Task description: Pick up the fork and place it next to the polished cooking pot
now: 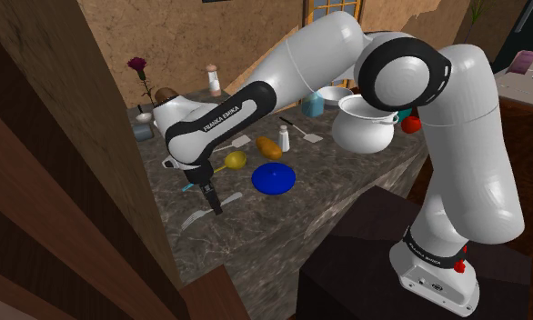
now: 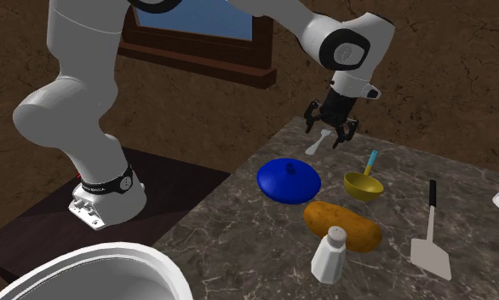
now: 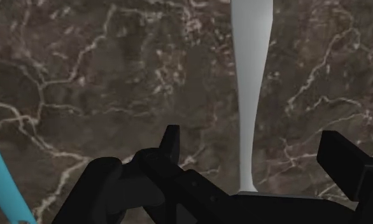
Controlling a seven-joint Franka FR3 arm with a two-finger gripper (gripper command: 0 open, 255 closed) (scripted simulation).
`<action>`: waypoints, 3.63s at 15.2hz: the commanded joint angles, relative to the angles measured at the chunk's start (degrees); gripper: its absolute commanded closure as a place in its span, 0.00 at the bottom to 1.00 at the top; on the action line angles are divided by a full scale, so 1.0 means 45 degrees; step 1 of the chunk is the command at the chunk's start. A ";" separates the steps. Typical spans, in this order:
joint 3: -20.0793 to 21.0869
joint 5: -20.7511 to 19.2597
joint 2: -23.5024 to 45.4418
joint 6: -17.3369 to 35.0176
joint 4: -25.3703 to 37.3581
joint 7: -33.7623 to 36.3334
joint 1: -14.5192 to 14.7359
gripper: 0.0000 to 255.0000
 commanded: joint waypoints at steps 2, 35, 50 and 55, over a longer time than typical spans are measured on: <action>-0.0001 -0.0002 0.0014 0.0030 -0.0011 0.0001 0.0002 0.00; 0.0103 0.0167 -0.1124 -0.2862 0.1759 0.0083 -0.0044 1.00; 0.0148 0.0194 -0.1259 -0.5359 0.4129 0.0219 0.0013 1.00; 0.0160 0.0176 -0.1115 -0.6291 0.5207 0.0285 0.0062 1.00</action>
